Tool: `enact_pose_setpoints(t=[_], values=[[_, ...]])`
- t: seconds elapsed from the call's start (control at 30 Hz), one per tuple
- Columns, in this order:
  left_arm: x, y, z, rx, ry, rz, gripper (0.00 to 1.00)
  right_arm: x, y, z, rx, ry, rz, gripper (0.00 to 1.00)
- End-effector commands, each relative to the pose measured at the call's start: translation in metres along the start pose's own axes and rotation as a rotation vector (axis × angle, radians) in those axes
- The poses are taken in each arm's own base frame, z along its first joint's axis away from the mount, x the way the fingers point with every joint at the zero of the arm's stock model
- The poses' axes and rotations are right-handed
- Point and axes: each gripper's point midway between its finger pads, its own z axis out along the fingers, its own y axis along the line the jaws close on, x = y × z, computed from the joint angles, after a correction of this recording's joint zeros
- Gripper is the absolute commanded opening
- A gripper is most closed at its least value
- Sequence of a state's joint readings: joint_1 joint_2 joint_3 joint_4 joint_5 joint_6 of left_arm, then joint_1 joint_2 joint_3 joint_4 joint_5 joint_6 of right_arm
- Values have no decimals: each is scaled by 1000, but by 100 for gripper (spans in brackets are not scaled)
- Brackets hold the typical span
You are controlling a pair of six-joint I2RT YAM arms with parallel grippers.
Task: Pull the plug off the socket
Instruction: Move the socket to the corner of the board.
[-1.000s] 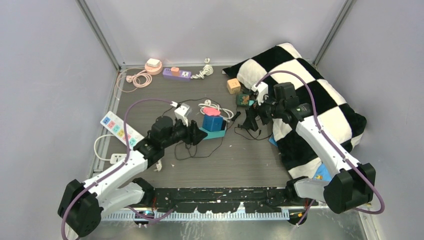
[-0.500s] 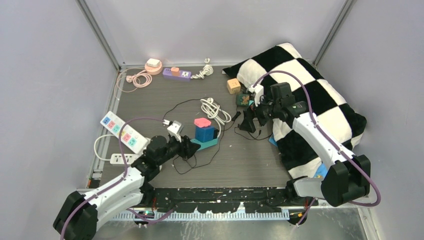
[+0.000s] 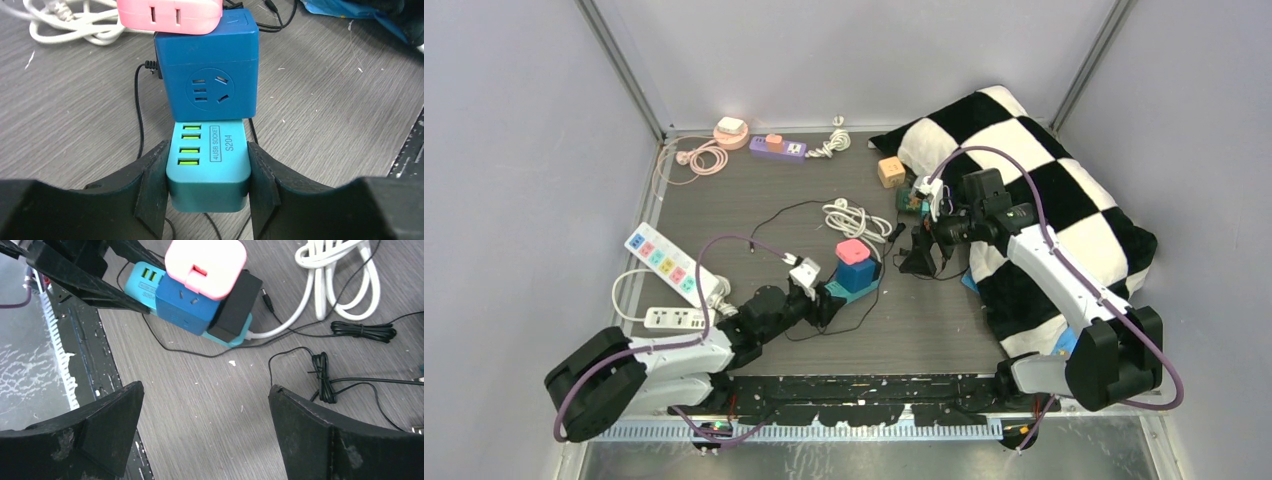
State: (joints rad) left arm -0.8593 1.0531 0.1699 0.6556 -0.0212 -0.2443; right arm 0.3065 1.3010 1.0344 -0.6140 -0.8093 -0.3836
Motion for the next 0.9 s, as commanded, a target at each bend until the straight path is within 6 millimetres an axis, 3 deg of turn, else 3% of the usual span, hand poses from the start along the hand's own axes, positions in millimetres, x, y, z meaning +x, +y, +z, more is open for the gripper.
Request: enact_pose_setpoints(t=[0.0, 0.2, 0.3, 0.5, 0.63, 0.7, 0.87], values=[[-23, -15, 14, -11, -74, 113, 1, 3, 13, 1, -81, -9, -48, 100], [2, -40, 34, -8, -45, 170, 5, 7, 28, -5, -153, -10, -120, 100], [21, -49, 44, -7, -38, 160, 16, 10, 33, -4, -183, -19, -144, 100], [47, -56, 48, -44, -97, 102, 57, 10, 27, -1, -163, -9, -116, 100], [46, -67, 44, -32, -112, 112, 78, 10, 25, 0, -156, -7, -102, 100], [39, -70, 40, -19, -130, 109, 97, 10, 23, 1, -148, -5, -97, 100], [20, -73, 23, 7, -151, 64, 100, 11, 21, 2, -137, 0, -83, 100]])
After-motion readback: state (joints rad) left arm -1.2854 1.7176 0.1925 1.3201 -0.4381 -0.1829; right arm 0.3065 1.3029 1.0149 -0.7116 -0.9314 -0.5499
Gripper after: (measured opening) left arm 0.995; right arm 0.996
